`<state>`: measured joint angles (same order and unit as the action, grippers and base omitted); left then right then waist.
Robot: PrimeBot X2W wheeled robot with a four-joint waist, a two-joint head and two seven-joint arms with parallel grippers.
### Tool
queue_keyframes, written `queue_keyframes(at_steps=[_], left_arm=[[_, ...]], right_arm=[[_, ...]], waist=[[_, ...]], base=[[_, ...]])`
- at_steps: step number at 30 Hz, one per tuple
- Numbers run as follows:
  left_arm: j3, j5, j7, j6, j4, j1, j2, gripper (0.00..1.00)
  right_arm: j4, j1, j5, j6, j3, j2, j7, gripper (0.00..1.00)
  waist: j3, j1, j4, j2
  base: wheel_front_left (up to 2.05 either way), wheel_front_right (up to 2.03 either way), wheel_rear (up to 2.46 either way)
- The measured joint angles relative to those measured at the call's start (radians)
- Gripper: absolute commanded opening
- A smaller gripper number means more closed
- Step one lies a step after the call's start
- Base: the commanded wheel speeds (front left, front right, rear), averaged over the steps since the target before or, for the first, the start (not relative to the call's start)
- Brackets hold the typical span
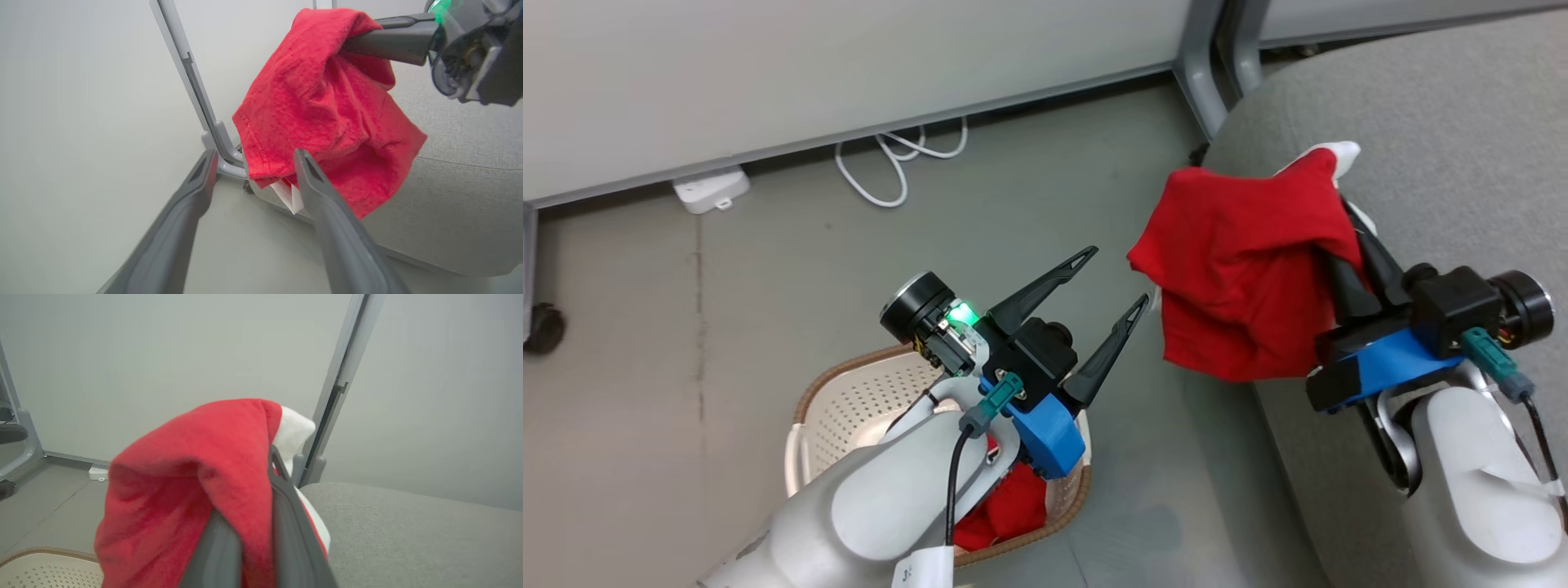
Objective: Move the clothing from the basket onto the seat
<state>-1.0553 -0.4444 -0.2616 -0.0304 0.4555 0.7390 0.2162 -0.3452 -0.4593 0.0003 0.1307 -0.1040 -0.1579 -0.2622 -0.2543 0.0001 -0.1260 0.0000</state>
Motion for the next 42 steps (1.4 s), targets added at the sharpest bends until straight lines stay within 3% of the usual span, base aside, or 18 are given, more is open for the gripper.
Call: queue_keyframes(at_steps=[13, 23, 36, 42], left_arm=[[0.000, 0.034, 0.000, 0.003, -0.036, 0.006, 0.031, 1.00], [-0.021, 0.038, 0.000, 0.013, -0.036, 0.006, 0.031, 1.00], [-0.026, 0.041, 0.000, 0.015, -0.043, 0.007, 0.023, 1.00], [-0.019, 0.056, 0.000, 0.009, -0.065, 0.028, 0.029, 1.00]], right_arm=[[0.073, 0.070, 0.006, 0.000, 0.172, 0.052, 0.000, 0.00], [0.078, 0.125, 0.014, 0.000, 0.217, 0.082, 0.000, 0.00], [0.084, 0.130, 0.020, 0.000, 0.242, 0.097, 0.000, 0.00], [0.114, 0.057, 0.018, 0.000, 0.258, 0.075, 0.000, 0.00]], waist=[[-0.079, 0.0000, -0.140, 0.0000], [-0.109, 0.0000, -0.214, 0.0000], [-0.115, -0.0001, -0.228, 0.0000], [-0.151, 0.0000, -0.220, 0.0000]], base=[[0.00, 0.00, 0.00], [0.00, 0.00, 0.00], [0.00, 0.00, 0.00], [0.00, 0.00, 0.00]])
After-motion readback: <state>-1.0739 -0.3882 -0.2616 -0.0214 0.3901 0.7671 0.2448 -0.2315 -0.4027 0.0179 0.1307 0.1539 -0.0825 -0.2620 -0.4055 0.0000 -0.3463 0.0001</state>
